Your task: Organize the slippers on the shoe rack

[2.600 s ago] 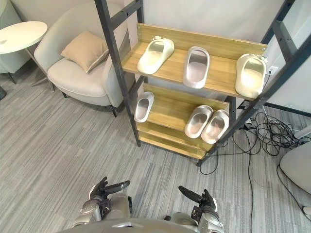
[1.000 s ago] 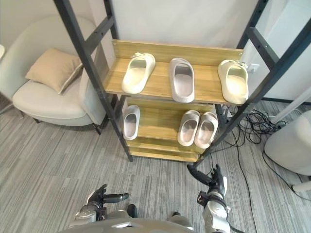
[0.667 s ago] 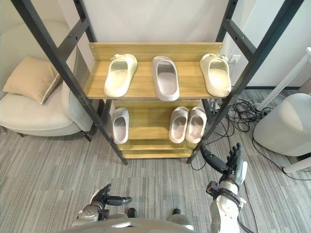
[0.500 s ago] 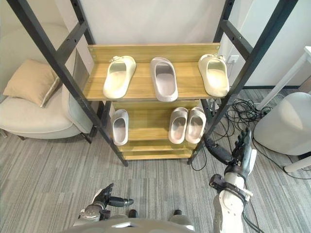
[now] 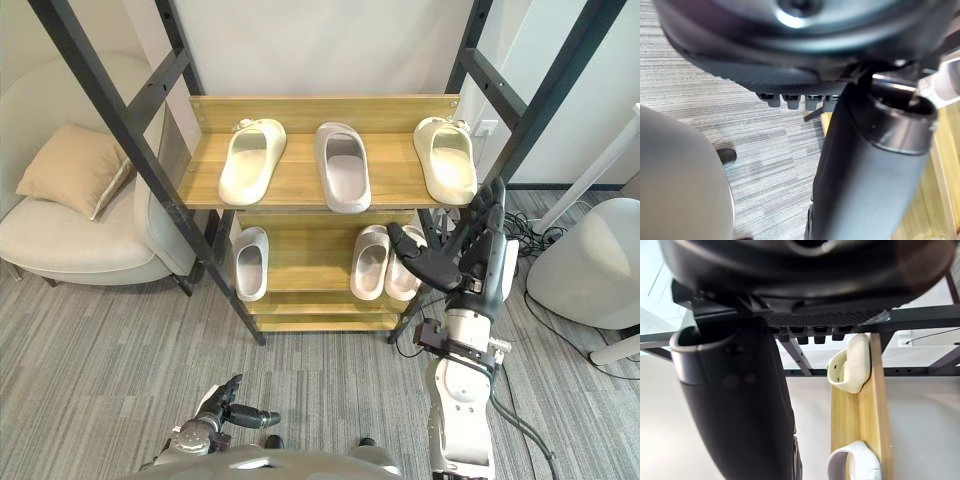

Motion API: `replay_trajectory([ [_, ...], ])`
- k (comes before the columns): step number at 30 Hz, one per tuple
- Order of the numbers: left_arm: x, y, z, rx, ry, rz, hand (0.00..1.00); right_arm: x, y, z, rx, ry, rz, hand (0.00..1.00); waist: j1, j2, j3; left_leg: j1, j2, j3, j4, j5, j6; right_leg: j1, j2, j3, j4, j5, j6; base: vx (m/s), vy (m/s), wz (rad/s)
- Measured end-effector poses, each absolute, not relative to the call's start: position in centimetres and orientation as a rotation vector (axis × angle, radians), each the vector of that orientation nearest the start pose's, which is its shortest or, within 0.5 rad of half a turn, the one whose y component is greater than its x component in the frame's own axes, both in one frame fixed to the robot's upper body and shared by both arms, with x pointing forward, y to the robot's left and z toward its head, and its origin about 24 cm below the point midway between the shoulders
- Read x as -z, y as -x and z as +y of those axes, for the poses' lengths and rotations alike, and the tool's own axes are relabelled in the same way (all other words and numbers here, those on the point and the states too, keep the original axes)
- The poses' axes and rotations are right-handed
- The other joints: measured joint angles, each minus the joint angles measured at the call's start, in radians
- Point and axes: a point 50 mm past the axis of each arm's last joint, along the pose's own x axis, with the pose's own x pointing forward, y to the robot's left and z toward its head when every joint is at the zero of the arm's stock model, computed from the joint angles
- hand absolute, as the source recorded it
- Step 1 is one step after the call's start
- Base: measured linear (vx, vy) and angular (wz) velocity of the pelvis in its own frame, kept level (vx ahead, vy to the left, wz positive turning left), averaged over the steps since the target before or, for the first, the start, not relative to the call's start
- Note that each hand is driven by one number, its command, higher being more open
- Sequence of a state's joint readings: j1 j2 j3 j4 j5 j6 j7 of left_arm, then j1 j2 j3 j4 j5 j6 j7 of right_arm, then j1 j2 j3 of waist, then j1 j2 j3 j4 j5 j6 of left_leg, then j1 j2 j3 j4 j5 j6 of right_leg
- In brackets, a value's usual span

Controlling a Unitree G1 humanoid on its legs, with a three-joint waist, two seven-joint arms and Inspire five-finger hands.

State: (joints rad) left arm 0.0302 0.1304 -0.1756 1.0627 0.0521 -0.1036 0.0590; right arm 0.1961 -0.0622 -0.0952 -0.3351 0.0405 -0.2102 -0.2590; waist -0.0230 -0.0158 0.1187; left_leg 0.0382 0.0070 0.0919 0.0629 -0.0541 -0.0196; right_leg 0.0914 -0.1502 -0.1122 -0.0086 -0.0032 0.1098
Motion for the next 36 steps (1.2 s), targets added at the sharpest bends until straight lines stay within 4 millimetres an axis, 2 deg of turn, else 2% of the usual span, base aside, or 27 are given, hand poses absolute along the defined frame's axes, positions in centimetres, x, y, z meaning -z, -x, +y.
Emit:
replay_trajectory([
  [11,15.4,-12.1,17.9,0.074,-0.268,0.977,1.00,-13.9,-23.3,-20.3,0.325,0.103,-0.547,1.00,0.003,-0.003,0.001,-0.013,-0.006,-0.031,-0.002,0.003,0.005,-0.004,-0.002,-0.025,0.013,-0.016,0.000,0.01,-0.009,0.08],
  [18,15.2,-12.5,17.9,0.071,-0.267,0.963,1.00,-13.9,-26.9,-21.1,0.315,0.183,-0.502,1.00,0.022,-0.013,0.007,-0.033,-0.007,-0.055,-0.002,0.005,0.007,-0.003,0.001,-0.049,-0.010,-0.012,0.001,0.01,-0.016,0.10],
  [25,15.0,-12.8,18.2,0.065,-0.272,0.949,1.00,-13.3,-29.7,-21.5,0.324,0.272,-0.416,1.00,0.025,-0.028,0.018,-0.050,-0.008,-0.071,-0.002,0.005,0.008,-0.010,0.002,-0.055,-0.013,-0.008,-0.001,0.02,-0.004,0.06],
  [32,14.8,-13.1,18.4,0.040,-0.255,0.936,1.00,-13.6,-31.0,-22.0,0.331,0.308,-0.388,1.00,0.031,-0.029,0.038,-0.059,-0.009,-0.070,-0.002,0.006,0.009,-0.019,0.000,-0.054,-0.013,0.004,0.000,0.00,0.000,0.00],
  [36,14.7,-13.4,18.5,0.020,-0.234,0.922,1.00,-14.7,-32.1,-21.9,0.322,0.332,-0.404,1.00,0.036,-0.025,0.057,-0.072,-0.011,-0.071,-0.002,0.008,0.012,-0.033,-0.001,-0.055,-0.013,0.004,0.000,0.00,0.000,0.00],
])
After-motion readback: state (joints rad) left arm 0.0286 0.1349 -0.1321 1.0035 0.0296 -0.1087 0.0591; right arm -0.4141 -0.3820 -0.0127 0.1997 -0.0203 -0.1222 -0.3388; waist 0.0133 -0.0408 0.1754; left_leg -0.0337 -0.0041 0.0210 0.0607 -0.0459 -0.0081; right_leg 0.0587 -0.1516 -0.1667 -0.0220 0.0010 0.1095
